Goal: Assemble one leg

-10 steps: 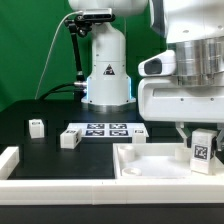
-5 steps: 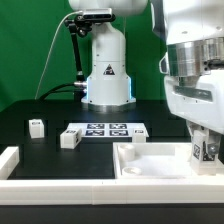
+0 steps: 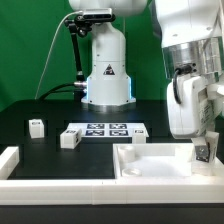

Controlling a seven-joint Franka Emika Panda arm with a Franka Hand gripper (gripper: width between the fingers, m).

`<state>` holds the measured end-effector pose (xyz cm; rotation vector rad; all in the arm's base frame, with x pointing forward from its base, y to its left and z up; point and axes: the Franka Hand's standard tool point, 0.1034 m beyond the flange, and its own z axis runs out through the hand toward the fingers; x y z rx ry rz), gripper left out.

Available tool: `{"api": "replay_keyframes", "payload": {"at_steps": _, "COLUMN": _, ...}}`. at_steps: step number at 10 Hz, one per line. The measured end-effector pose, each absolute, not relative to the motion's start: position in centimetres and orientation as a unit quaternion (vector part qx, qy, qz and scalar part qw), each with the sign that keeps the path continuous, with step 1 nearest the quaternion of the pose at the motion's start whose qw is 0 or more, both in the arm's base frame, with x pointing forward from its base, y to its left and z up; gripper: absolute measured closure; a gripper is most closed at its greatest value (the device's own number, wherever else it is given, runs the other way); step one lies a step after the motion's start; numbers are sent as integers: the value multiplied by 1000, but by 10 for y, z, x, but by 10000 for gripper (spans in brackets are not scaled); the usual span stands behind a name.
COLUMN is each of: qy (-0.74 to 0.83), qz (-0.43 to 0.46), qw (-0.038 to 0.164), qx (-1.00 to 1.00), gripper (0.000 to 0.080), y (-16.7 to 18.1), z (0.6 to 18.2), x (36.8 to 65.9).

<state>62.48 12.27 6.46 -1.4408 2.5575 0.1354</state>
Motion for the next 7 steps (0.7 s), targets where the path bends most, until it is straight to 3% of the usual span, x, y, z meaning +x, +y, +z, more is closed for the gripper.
{"api": "replay_keyframes", "payload": {"at_steps": 5, "qy": 888, "qz": 59, "qw": 116, "qx": -441, "gripper": 503, "y": 124, "z": 64, "x": 625}}
{"api": "replay_keyframes", "payload": {"at_steps": 6, "qy": 879, "qz": 57, "qw": 117, "qx": -458, "gripper": 410, "y": 124, "z": 64, "x": 625}}
{"api": "replay_keyframes", "payload": {"at_steps": 7, "qy": 872, "qz": 55, "qw": 118, "qx": -472, "gripper": 233, "y": 124, "z": 64, "x": 625}}
